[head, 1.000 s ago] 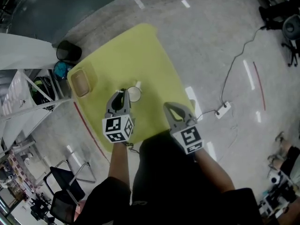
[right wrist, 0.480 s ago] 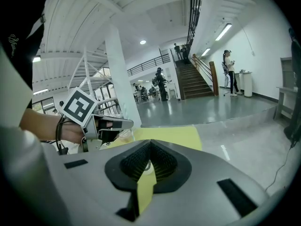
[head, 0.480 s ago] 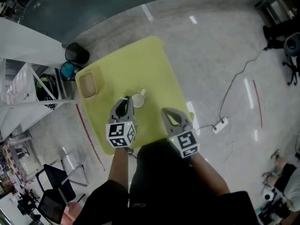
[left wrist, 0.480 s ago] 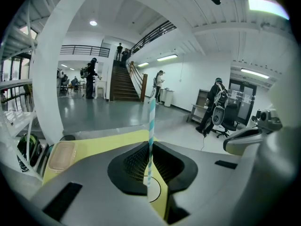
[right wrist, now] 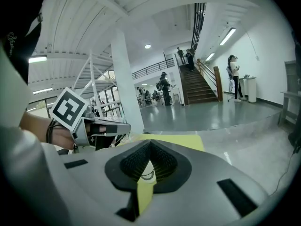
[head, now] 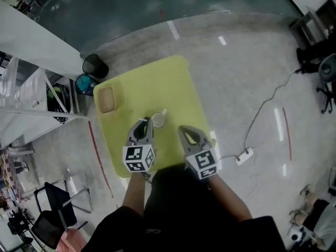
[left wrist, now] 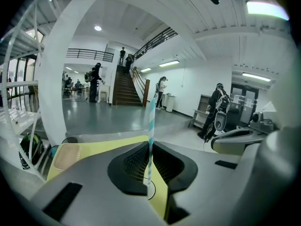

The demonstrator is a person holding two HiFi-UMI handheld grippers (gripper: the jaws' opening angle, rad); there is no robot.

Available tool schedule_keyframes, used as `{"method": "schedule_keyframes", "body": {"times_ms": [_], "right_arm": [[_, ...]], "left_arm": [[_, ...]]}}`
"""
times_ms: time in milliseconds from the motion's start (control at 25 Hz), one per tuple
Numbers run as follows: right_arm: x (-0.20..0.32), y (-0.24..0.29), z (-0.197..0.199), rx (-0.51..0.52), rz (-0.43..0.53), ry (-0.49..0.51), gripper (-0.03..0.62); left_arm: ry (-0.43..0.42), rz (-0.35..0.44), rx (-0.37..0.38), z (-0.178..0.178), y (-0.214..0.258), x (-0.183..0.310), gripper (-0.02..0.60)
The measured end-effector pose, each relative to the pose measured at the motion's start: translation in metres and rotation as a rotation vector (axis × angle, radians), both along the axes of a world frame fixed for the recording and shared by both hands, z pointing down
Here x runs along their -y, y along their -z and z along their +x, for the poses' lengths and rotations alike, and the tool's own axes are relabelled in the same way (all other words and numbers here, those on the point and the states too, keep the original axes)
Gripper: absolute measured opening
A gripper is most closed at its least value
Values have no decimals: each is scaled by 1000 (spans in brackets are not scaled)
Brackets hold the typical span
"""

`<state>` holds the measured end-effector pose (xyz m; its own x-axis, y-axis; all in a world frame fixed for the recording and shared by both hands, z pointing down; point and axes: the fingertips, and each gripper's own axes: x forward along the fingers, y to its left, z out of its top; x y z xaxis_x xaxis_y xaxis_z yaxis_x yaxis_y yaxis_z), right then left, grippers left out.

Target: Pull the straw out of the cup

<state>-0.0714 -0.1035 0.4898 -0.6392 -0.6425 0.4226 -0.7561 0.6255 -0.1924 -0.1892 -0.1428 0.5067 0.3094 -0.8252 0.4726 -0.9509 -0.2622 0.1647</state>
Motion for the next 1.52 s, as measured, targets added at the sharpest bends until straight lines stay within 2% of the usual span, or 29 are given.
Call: {"method": "schedule_keyframes", "body": {"times_ms": [280,640,1080,1520], "right_arm": [[-2,18,-7,6,36,25,15],[-7,45,-15,8,120,58,15],[-10,73,-21,25,201,64,15],[-10,88,-19,37,241,61,15]], "left_arm": [[50,57,-25,-8,24,-14,64],[98,141,-17,-12,60,-31,64],[99,263,3,-7,103,-45,64],[82,289,-6,2,115,-50,64]]}}
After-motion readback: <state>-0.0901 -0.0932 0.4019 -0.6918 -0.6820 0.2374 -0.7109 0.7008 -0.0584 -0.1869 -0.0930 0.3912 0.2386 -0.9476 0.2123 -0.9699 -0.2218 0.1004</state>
